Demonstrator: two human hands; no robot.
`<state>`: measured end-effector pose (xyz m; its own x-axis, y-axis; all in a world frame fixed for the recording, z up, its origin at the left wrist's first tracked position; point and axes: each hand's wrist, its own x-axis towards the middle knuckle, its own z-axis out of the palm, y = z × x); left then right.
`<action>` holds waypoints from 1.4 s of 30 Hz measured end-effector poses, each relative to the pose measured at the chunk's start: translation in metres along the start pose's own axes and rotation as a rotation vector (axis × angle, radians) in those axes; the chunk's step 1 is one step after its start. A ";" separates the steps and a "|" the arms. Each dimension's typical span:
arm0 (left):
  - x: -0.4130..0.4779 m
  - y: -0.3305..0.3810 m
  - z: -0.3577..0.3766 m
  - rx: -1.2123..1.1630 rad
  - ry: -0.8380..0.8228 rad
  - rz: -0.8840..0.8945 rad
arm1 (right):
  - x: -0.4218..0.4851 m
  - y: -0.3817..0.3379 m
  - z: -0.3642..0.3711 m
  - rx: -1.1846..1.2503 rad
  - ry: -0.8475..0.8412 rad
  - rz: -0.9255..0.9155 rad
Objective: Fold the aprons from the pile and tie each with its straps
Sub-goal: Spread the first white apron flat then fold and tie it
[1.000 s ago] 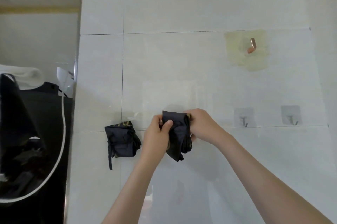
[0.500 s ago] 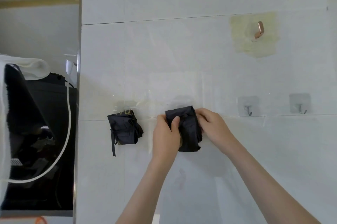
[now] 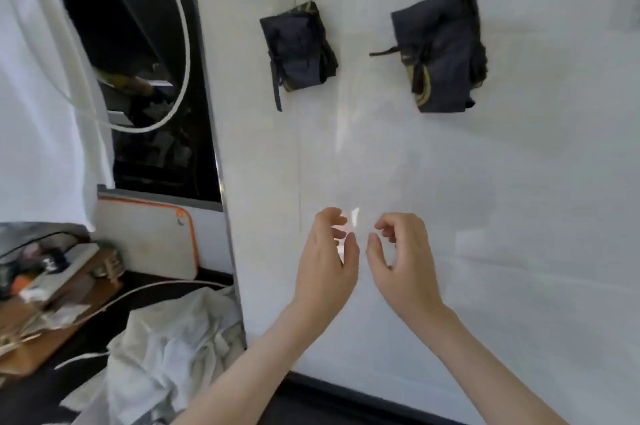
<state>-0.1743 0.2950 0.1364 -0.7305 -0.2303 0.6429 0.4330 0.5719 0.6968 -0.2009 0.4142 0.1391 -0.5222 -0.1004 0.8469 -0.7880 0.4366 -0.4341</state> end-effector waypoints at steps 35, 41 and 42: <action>-0.026 -0.263 -0.148 0.765 -0.694 -0.203 | -0.114 -0.025 0.207 0.163 -0.379 0.812; -0.058 -0.137 -0.120 0.459 -0.632 -0.198 | -0.121 -0.059 0.095 0.326 -0.298 0.895; -0.067 -0.111 -0.118 0.372 -0.603 -0.229 | -0.126 -0.065 0.077 0.312 -0.376 0.894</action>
<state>-0.1114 0.1542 0.0528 -0.9905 0.0348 0.1334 0.1054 0.8149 0.5699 -0.1089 0.3296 0.0373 -0.9878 -0.1491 0.0451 -0.0807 0.2425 -0.9668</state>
